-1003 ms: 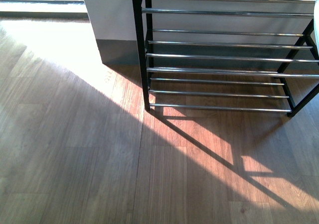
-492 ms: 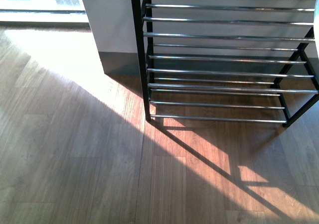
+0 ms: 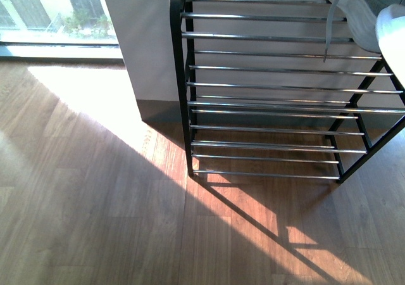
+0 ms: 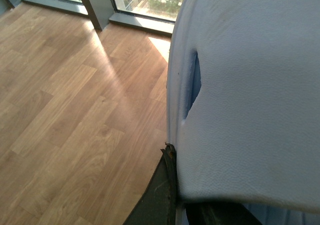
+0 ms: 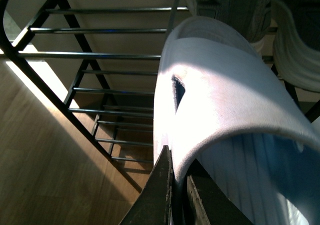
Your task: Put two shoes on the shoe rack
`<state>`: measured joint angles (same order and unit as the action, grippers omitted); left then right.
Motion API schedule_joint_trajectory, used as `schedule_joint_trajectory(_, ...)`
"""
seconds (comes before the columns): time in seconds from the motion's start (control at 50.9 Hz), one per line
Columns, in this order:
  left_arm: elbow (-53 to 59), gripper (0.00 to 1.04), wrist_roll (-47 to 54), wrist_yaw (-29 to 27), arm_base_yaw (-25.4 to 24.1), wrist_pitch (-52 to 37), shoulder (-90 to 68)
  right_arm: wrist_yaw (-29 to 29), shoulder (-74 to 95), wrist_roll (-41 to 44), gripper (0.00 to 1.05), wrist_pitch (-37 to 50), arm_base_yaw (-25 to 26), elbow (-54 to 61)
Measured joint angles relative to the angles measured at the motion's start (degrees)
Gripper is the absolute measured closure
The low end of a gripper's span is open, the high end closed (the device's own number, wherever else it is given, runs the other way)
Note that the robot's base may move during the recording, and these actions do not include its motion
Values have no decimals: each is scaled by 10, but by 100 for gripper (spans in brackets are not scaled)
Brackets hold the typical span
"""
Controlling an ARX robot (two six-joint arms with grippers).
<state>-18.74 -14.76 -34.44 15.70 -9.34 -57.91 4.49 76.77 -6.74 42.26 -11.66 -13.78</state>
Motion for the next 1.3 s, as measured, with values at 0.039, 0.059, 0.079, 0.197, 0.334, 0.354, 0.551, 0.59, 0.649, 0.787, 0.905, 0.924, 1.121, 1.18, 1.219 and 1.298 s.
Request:
schedule_joint_trajectory(0.039,0,103,0,0,0,0,0,0,0,0,103,0,0,0)
schedule_joint_trajectory(0.059,0,103,0,0,0,0,0,0,0,0,103,0,0,0)
schedule_joint_trajectory(0.079,0,103,0,0,0,0,0,0,0,0,103,0,0,0)
schedule_joint_trajectory(0.197,0,103,0,0,0,0,0,0,0,0,103,0,0,0)
schedule_joint_trajectory(0.334,0,103,0,0,0,0,0,0,0,0,103,0,0,-1)
schedule_joint_trajectory(0.354,0,103,0,0,0,0,0,0,0,0,103,0,0,-1)
schedule_joint_trajectory(0.551,0,103,0,-1,0,0,0,-87,49,12,103,142,3,2)
schedule_joint_trajectory(0.59,0,103,0,0,0,0,0,-91,58,11,103,140,-3,-15)
schedule_joint_trajectory(0.649,0,103,0,0,0,0,0,-87,66,8,103,122,-12,-37)
schedule_joint_trajectory(0.787,0,103,0,-1,0,0,0,-53,108,0,103,50,-46,-119)
schedule_joint_trajectory(0.905,0,103,0,0,0,0,0,-14,185,-4,103,-5,-93,-216)
schedule_joint_trajectory(0.924,0,103,0,0,0,0,0,-8,198,-7,103,-14,-99,-231)
schedule_joint_trajectory(1.121,0,103,0,0,0,0,0,66,348,-10,103,-65,-141,-386)
schedule_joint_trajectory(1.18,0,103,0,0,0,0,0,95,399,-3,103,-77,-145,-434)
schedule_joint_trajectory(1.219,0,103,0,0,0,0,0,116,436,4,103,-85,-146,-466)
schedule_joint_trajectory(1.298,0,103,0,0,0,0,0,148,492,15,103,-96,-143,-516)
